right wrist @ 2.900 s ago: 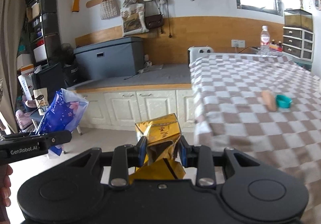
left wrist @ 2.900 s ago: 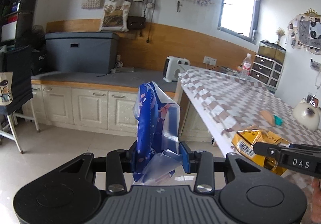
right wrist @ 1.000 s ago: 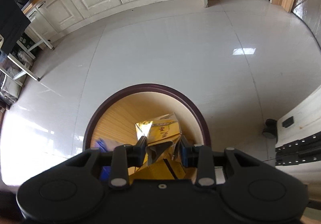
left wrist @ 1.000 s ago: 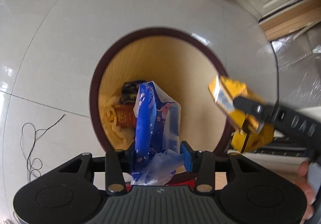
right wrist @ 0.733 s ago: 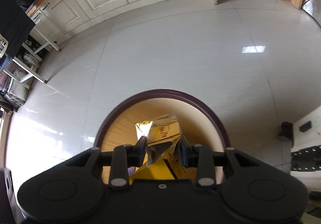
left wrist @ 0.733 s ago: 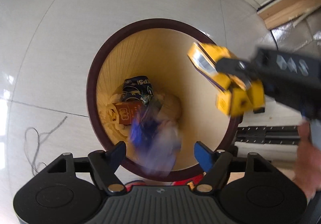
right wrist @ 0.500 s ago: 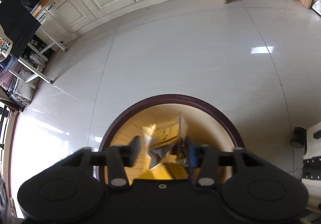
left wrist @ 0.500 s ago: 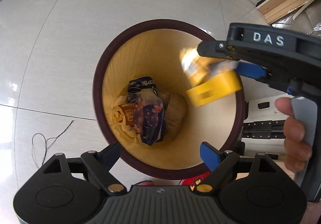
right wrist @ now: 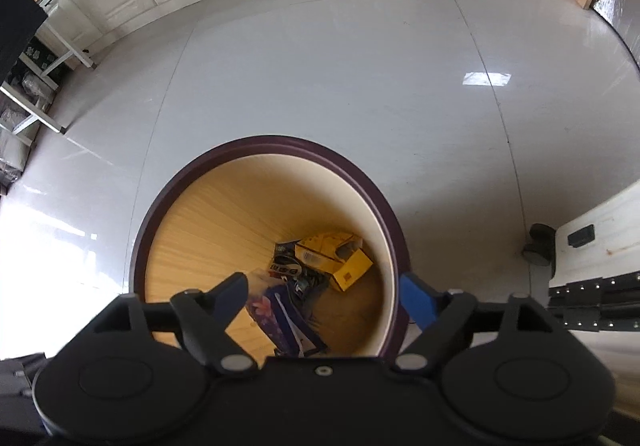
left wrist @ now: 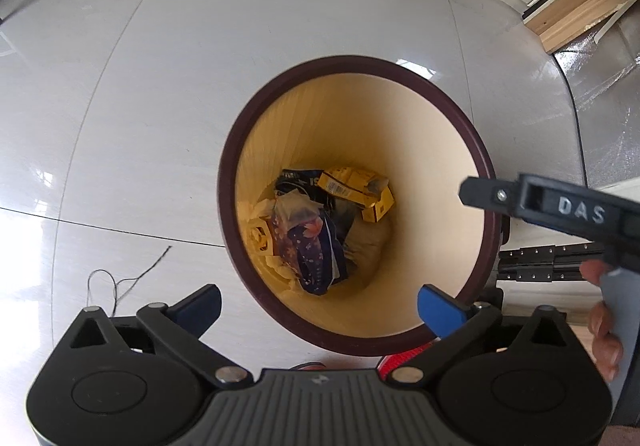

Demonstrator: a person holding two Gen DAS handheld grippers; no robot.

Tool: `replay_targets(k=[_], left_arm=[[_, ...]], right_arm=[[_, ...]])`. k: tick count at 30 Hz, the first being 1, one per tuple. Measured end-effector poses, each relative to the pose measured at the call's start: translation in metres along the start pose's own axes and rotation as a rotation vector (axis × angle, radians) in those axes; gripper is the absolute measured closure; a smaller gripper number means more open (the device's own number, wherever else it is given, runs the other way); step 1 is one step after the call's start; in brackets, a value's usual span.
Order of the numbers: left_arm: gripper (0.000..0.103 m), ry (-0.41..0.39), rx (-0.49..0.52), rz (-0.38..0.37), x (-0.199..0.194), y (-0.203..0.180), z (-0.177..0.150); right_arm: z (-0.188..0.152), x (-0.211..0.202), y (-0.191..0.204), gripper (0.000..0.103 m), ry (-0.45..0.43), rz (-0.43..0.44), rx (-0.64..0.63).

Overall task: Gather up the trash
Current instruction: 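Move both open grippers back from the bin toward the table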

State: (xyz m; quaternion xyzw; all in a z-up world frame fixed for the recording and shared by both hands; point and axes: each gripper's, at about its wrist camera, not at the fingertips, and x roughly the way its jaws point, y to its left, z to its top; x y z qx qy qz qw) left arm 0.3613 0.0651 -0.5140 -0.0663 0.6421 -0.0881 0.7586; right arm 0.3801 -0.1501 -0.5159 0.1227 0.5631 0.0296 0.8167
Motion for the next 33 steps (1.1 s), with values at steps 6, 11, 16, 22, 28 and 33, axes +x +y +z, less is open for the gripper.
replay_targets(k=[6,11,16,22,28,33], left_arm=[[0.000,-0.015,0.014,0.017,-0.012,-0.005,-0.003],[0.000,-0.035,0.020,0.024,-0.026,-0.005,-0.006],[0.000,-0.061,0.011,0.036,-0.044,0.000,-0.013],[0.000,-0.104,0.001,0.056,-0.071,0.002,-0.023],[0.000,-0.158,0.006,0.069,-0.103,-0.002,-0.035],[0.000,-0.205,0.014,0.071,-0.130,-0.007,-0.049]], right_arm=[[-0.007,-0.025,0.003,0.002,-0.020,-0.018,-0.038],[-0.014,-0.045,0.004,0.000,-0.034,-0.042,-0.059],[-0.020,-0.066,0.005,0.000,-0.038,-0.081,-0.071],[-0.028,-0.098,0.012,0.000,-0.059,-0.091,-0.110],[-0.038,-0.129,0.016,0.000,-0.083,-0.093,-0.118],[-0.048,-0.153,0.017,0.000,-0.111,-0.106,-0.126]])
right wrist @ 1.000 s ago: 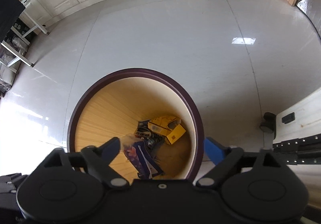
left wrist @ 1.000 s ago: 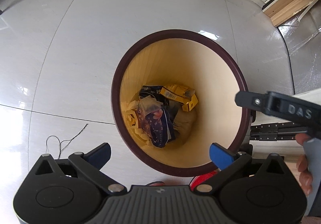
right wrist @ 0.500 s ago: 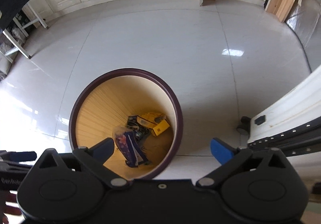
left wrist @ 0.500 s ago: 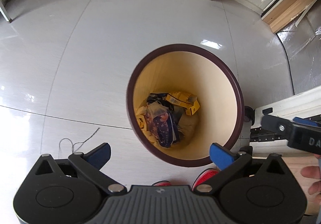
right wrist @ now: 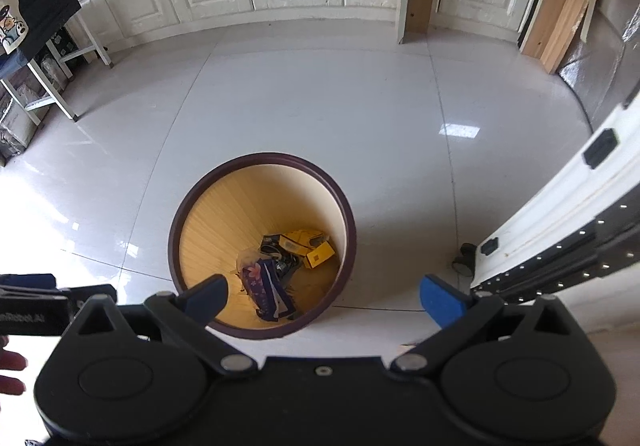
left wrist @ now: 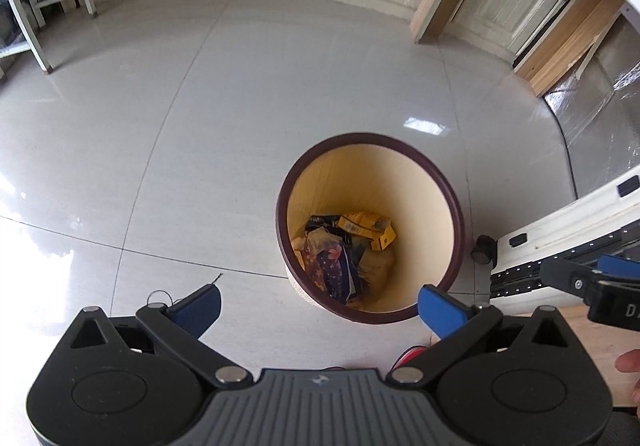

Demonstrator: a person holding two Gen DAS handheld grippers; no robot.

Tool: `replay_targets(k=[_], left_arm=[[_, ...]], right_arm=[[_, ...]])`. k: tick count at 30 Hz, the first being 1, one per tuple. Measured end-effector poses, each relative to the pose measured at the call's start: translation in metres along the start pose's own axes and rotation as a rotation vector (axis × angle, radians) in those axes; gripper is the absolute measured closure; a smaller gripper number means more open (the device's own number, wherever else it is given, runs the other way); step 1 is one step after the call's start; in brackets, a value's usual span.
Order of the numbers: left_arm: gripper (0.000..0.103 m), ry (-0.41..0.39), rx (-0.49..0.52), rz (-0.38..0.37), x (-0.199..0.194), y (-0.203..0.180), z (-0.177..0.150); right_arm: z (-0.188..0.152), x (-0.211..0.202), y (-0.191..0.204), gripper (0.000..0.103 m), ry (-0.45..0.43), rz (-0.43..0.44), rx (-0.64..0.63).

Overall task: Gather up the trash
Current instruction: 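Move both open grippers back from the bin toward the table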

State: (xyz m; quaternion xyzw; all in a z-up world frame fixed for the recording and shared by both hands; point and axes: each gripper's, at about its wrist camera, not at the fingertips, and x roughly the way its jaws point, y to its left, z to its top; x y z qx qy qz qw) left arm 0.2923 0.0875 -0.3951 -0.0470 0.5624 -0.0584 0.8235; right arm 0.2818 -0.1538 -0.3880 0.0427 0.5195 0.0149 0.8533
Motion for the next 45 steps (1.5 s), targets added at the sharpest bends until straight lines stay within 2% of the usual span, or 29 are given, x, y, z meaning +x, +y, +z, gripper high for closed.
replay_targets(k=[19,25,31,38,45], left_arm=[[0.000,-0.159,-0.016,0.013,-0.115,0.001,-0.049],[0.000,-0.232,-0.020,0.005,-0.158,0.000,-0.060],[0.000,-0.314,-0.025,-0.016,-0.203,-0.004,-0.071],[0.000,-0.431,0.028,-0.021,-0.251,-0.018,-0.076],[0.000,-0.547,0.090,-0.039,-0.291,-0.044,-0.078]], right_arm=[[-0.034,-0.097,0.015,0.000,-0.103,-0.014,-0.064],[-0.040,-0.136,0.029,0.000,-0.156,-0.001,-0.097],[-0.044,-0.187,0.036,0.000,-0.244,0.015,-0.121],[-0.051,-0.243,0.035,0.000,-0.348,0.061,-0.132],[-0.062,-0.296,0.034,0.000,-0.434,0.166,-0.176]])
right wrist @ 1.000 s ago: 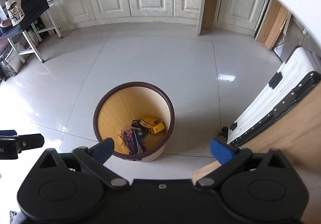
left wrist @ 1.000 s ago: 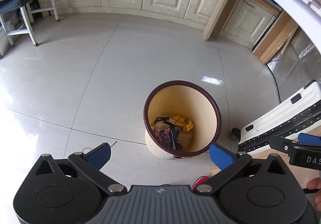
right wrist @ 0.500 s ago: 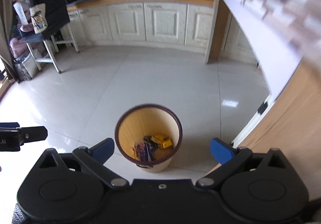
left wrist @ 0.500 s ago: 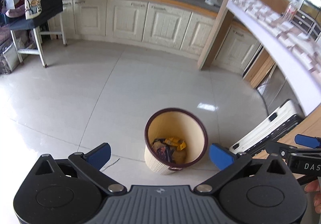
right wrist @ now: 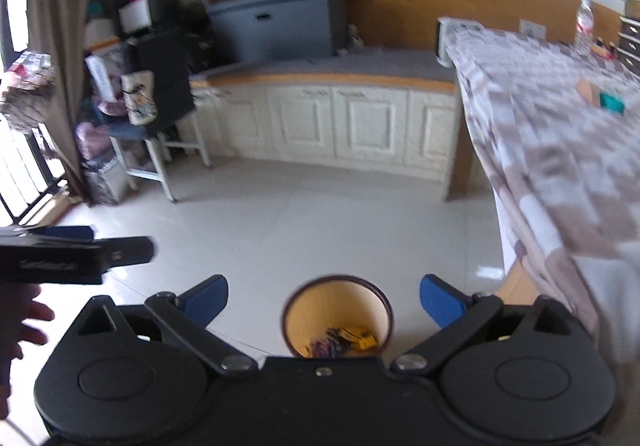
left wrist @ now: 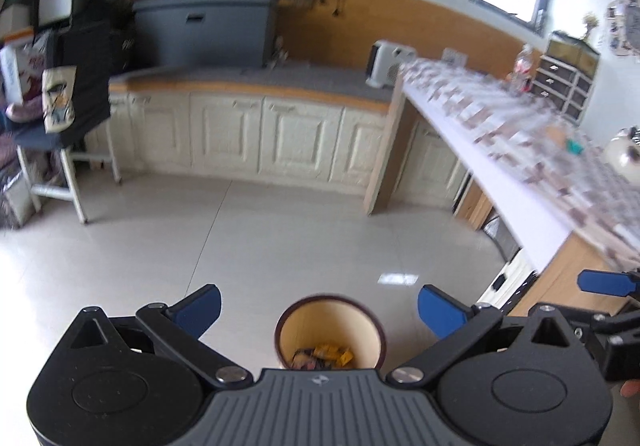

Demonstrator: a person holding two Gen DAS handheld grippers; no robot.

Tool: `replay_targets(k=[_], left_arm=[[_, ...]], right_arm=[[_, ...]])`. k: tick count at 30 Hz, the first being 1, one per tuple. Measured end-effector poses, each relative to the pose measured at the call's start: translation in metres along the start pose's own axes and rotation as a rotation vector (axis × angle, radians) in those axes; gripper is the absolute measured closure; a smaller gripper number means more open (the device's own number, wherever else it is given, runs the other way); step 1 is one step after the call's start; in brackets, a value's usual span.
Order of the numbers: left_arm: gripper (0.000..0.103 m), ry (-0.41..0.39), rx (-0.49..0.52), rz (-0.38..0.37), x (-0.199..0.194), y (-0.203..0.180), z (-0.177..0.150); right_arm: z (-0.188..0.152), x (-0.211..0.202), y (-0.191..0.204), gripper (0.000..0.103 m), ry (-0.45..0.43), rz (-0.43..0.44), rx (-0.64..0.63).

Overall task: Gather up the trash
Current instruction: 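Move both open grippers back from the bin toward the table, then grasp the teal bottle cap with the right gripper while the left approaches the wooden stick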

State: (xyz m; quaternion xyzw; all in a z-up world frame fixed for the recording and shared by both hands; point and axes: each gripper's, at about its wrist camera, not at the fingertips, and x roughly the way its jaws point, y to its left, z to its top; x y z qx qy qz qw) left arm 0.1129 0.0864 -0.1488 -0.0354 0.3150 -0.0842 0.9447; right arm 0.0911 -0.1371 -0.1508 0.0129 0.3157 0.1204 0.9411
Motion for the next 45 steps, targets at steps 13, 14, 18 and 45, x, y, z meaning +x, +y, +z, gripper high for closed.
replay_targets(k=[13,14,18,45], left_arm=[[0.000,-0.190,0.111,-0.102,-0.040,-0.084,0.046],[0.000,-0.199,0.119,-0.112,-0.042,-0.093,0.048],[0.000,-0.225,0.171,-0.162,-0.039,-0.134,0.058],[0.000,-0.269,0.286,-0.437,0.047,-0.355,0.152]], right_arm=[[0.030,-0.091,-0.035,0.000,-0.224,-0.076,-0.011],[0.032,-0.097,-0.044,0.000,-0.238,-0.092,-0.005],[0.033,-0.112,-0.083,0.000,-0.269,-0.163,0.030],[0.120,-0.084,-0.339,0.001,-0.303,-0.354,0.094]])
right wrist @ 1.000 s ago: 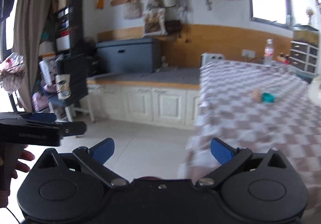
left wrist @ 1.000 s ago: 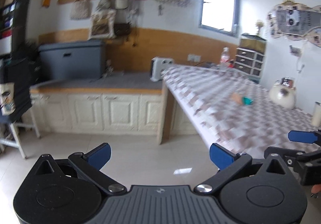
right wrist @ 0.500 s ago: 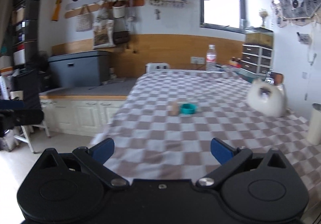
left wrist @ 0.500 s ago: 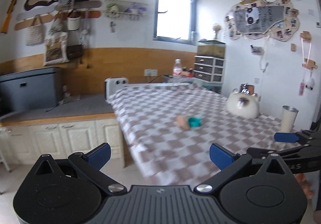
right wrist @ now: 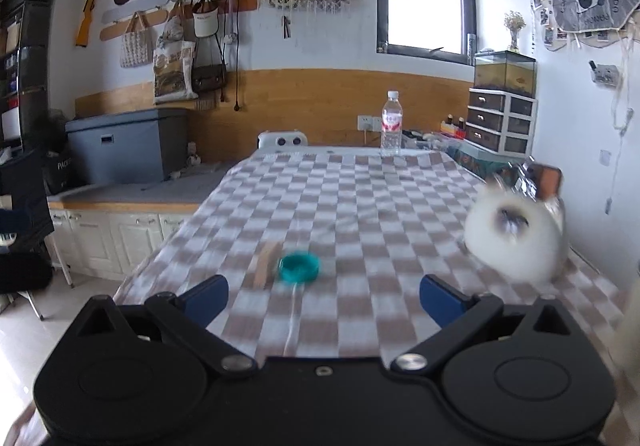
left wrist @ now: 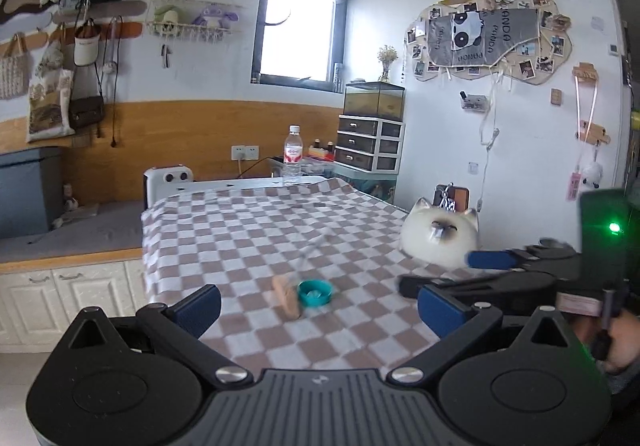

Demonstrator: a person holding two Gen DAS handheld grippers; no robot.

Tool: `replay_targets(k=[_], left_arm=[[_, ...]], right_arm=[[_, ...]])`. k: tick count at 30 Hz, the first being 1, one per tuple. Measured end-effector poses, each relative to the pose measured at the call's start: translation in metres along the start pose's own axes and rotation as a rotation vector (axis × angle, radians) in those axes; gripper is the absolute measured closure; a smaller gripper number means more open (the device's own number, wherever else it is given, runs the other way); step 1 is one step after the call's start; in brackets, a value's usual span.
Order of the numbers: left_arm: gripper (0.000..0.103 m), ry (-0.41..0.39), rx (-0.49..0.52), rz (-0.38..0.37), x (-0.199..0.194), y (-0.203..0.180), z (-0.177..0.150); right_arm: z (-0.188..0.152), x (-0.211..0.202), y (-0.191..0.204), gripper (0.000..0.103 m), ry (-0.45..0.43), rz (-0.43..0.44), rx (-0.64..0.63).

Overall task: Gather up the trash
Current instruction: 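Grasp the teal bottle cap with the right gripper while the left approaches the wooden stick, then lift the teal cap with the right gripper while the left gripper closes around the wooden stick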

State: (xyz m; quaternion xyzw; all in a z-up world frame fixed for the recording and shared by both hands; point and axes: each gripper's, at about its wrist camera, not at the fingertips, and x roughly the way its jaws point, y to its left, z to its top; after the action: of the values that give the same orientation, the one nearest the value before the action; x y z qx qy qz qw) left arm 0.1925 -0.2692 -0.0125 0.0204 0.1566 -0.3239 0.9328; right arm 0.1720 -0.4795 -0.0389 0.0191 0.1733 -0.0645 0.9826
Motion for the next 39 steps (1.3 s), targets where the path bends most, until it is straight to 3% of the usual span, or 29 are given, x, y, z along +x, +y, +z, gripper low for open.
replay_targets(k=[7,12,16,18,21,24,28,30,32,34,39], left_arm=[[0.000,0.031,-0.141,0.033,0.062,0.017,0.022],[0.000,0.060,-0.231,0.060,0.103,0.036,0.028],[0.000,0.113,-0.193,0.107,0.145,0.041,0.026],[0.000,0.131,-0.173,0.120,0.165,0.043,0.021],[0.000,0.132,-0.175,0.159,0.187,0.048,0.014],[0.000,0.136,-0.233,0.144,0.203,0.054,0.005],[0.000,0.161,-0.265,0.144,0.220,0.054,-0.005],[0.000,0.164,-0.267,0.168,0.227,0.054,-0.008],[0.000,0.173,-0.256,0.201,0.233,0.055,-0.009],[0.000,0.177,-0.240,0.231,0.237,0.055,-0.010],[0.000,0.189,-0.168,0.261,0.246,0.051,-0.011]], right_arm=[[0.032,0.089,-0.017,0.018,0.031,0.064,0.038],[0.029,0.155,-0.024,0.040,0.108,0.126,0.095],[0.011,0.183,-0.031,0.046,0.125,0.186,0.171],[0.000,0.197,-0.035,0.064,0.176,0.230,0.208],[-0.003,0.201,-0.036,0.070,0.203,0.224,0.205],[-0.006,0.205,-0.038,0.071,0.238,0.268,0.225],[-0.010,0.208,-0.027,0.075,0.257,0.248,0.149],[-0.010,0.208,-0.029,0.082,0.256,0.258,0.156],[-0.010,0.203,-0.032,0.098,0.253,0.248,0.162],[-0.010,0.200,-0.035,0.099,0.256,0.258,0.167],[-0.008,0.195,-0.042,0.099,0.271,0.183,0.154]])
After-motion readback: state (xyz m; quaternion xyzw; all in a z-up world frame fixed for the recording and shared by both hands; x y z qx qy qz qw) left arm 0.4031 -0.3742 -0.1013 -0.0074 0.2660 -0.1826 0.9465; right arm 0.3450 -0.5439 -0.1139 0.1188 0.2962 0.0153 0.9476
